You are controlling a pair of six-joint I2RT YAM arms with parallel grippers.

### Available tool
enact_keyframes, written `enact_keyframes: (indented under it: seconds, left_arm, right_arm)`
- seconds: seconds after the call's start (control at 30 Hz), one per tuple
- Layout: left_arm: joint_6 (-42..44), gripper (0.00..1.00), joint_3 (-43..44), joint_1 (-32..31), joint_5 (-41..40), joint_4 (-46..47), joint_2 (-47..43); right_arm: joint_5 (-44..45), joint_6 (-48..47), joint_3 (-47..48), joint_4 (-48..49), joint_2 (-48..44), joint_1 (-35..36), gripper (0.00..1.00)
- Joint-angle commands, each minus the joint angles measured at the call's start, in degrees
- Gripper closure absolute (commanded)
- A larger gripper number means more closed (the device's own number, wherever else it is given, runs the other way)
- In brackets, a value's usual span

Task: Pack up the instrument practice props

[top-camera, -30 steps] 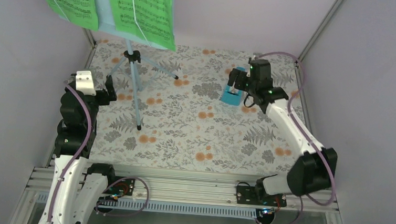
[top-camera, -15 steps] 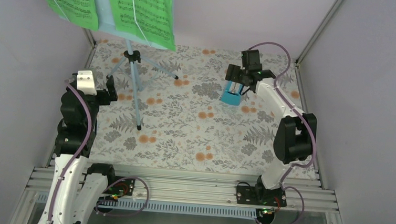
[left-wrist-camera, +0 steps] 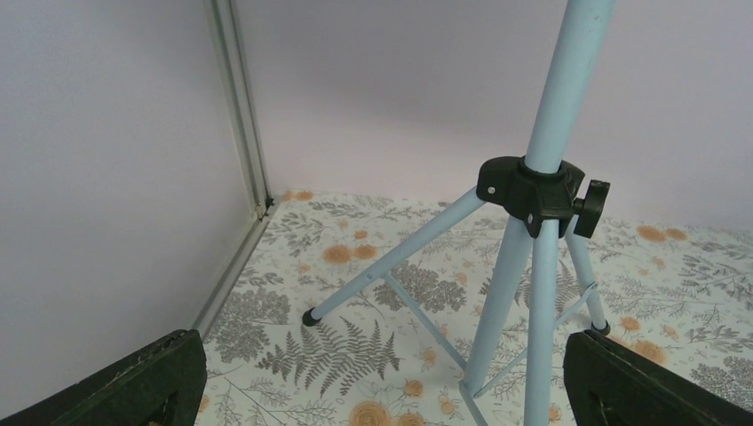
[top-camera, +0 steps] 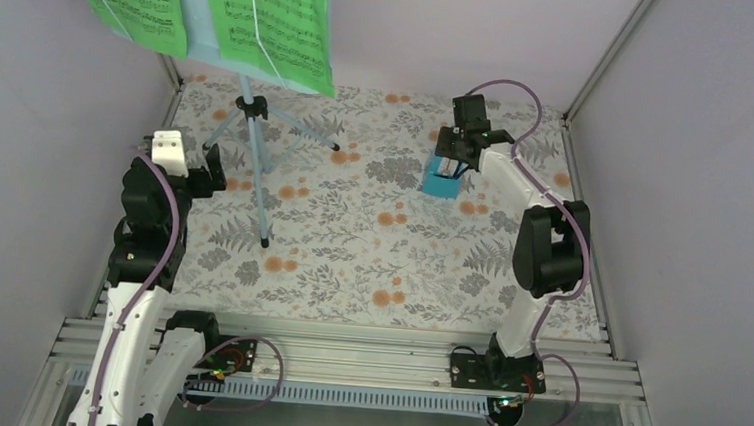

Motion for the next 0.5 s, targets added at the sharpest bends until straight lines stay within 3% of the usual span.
enact_keyframes:
  seconds: [0.0,0.3,0.47]
  left_arm:
    - [0.43,0.00,-0.11,0.35,-1.29,1.42,0.52]
    - [0.61,0.00,-0.33,1.21,-3.04,1.29,-0.35]
    - [0.62,0.00,-0.48,1.44,-3.23,1.20,-0.87]
  right_arm:
    - [0.62,-0.82,-1.43,1.23,-3.14,-0.47,0.55]
    - [-2.11,-1.78,-7.69,0.34,-14.56,0.10,0.59]
    - [-3.61,0.04,-12.72,-0.05,-20.71,3.95,0.61]
